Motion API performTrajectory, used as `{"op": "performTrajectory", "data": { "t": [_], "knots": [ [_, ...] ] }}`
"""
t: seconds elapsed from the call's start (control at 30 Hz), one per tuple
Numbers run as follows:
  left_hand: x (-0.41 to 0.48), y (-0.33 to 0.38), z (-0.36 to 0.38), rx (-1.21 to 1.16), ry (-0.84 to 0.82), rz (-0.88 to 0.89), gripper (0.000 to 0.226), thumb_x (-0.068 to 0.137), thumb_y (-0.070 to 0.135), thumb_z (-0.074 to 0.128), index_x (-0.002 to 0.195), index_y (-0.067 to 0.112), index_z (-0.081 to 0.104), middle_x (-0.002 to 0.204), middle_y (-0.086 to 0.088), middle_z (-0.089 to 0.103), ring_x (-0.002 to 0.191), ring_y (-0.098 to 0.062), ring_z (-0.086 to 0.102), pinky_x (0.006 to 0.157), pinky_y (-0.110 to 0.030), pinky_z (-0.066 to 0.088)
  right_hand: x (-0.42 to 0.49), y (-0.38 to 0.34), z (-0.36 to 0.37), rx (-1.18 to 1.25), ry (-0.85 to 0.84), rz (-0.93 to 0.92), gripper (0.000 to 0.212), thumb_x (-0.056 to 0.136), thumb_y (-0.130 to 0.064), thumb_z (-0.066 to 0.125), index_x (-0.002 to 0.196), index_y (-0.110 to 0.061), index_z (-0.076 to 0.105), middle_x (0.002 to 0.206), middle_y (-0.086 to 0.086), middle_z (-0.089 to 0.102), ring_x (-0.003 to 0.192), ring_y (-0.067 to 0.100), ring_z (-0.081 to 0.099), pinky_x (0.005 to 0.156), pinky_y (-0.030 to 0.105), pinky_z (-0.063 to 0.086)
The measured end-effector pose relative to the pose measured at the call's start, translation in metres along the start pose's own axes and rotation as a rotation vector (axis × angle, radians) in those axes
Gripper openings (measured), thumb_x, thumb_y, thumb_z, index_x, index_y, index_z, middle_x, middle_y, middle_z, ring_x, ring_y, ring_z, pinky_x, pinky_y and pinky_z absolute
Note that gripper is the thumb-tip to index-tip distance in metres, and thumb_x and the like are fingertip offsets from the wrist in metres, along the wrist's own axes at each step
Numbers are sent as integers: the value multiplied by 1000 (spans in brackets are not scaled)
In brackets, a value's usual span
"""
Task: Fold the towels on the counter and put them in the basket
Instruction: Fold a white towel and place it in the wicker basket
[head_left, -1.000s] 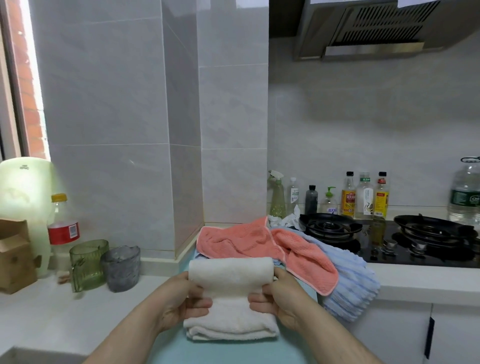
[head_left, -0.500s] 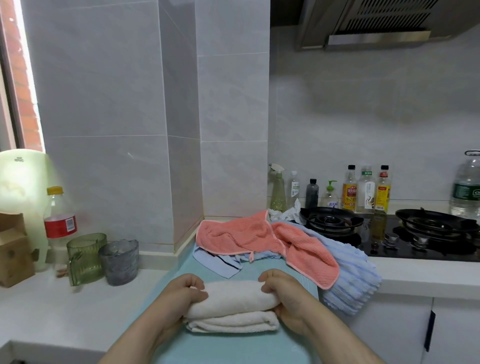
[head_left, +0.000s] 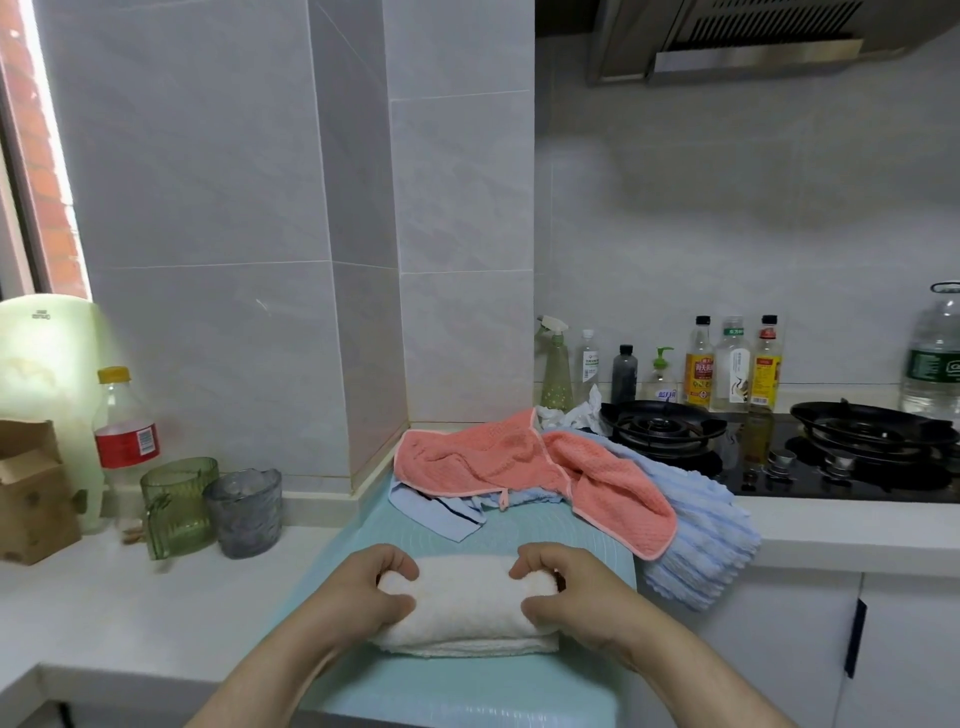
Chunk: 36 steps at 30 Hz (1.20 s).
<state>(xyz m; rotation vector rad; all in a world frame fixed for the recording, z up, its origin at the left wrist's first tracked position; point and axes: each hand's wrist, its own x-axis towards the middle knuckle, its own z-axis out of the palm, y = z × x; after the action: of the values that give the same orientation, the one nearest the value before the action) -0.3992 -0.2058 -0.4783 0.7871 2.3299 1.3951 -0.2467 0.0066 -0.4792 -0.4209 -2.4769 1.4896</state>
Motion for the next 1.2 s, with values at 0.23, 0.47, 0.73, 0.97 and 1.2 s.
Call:
{"op": "performTrajectory", "data": {
  "t": [0.23, 0.47, 0.73, 0.97, 1.2],
  "knots": [
    [-5, 7, -3, 227, -16, 99, 57, 69, 19, 75, 118, 39, 54, 121, 7, 56, 94, -9, 57, 82, -21, 46, -15, 11, -7, 209, 137, 3, 18, 91, -21, 65, 80, -17, 78, 102, -1, 71, 94, 19, 65, 82, 25, 42],
    [-12, 2, -13, 68, -154, 88, 58, 54, 19, 79, 109, 26, 60, 102, -1, 68, 97, -18, 64, 86, -34, 54, -12, 11, -5, 197, 28, 113, 51, 75, -30, 74, 121, -21, 52, 111, -2, 66, 96, 15, 67, 88, 29, 54],
    [-12, -5, -9, -311, -44, 204, 63, 57, 8, 74, 115, 27, 60, 107, -2, 68, 96, -20, 66, 80, -35, 56, -16, 6, 14, 177, 57, -131, 65, 86, -16, 67, 129, -48, 31, 123, -10, 54, 107, 6, 59, 90, 16, 47],
    [12, -12, 19, -359, 295, 267, 36, 88, 19, 66, 112, 45, 60, 126, 11, 60, 119, -12, 54, 104, -35, 41, 22, 5, 32, 278, 239, -136, 45, 94, -16, 56, 124, -49, 47, 134, -4, 51, 118, 12, 53, 106, 30, 41],
    [20, -22, 12, -577, 77, 134, 75, 37, 30, 90, 109, 27, 70, 117, 2, 66, 107, -21, 63, 88, -32, 51, 27, 8, 30, 410, 131, -51, 41, 80, -24, 60, 117, -41, 55, 123, 1, 56, 108, 19, 56, 83, 24, 44]
  ]
}}
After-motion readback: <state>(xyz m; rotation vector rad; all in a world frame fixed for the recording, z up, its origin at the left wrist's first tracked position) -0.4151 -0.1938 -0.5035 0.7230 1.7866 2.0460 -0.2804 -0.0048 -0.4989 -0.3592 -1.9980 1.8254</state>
